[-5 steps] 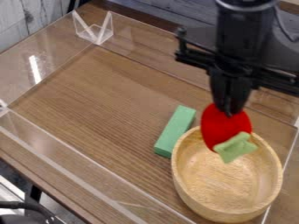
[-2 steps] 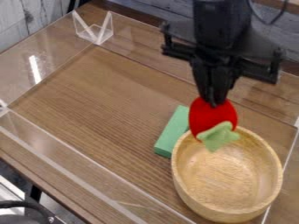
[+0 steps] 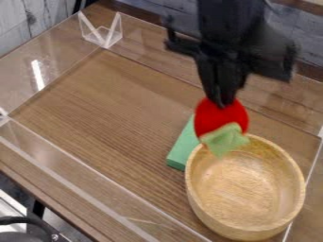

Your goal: Move the red fruit to the left

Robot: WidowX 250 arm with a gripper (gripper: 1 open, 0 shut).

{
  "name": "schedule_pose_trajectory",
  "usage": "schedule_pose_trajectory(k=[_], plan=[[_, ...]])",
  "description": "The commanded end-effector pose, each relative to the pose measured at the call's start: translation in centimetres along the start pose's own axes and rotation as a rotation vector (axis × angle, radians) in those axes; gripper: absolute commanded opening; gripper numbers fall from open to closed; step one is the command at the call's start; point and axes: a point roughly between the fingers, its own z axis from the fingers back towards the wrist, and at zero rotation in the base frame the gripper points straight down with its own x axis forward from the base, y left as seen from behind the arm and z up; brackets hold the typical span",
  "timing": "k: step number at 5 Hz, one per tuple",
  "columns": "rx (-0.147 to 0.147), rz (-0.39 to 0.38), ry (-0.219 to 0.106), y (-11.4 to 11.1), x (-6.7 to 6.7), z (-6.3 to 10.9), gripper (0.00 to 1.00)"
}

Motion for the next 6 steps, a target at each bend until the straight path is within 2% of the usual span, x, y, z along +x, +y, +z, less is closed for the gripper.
schedule_pose_trajectory(k=[1,2,3,5,6], plan=[[0.017,0.044,-0.071,3.2,1.4,2.6,0.0],[0.025,0.058,-0.068,6.1,1.9,1.9,0.0],[0.019,0.007,-0.044,5.3,2.1,0.0,0.0],[0.098,0.153,-0.032,6.0,2.9,-1.2,0.0],[0.121,0.16,-0.029,7.5,3.7,-1.5,0.0]])
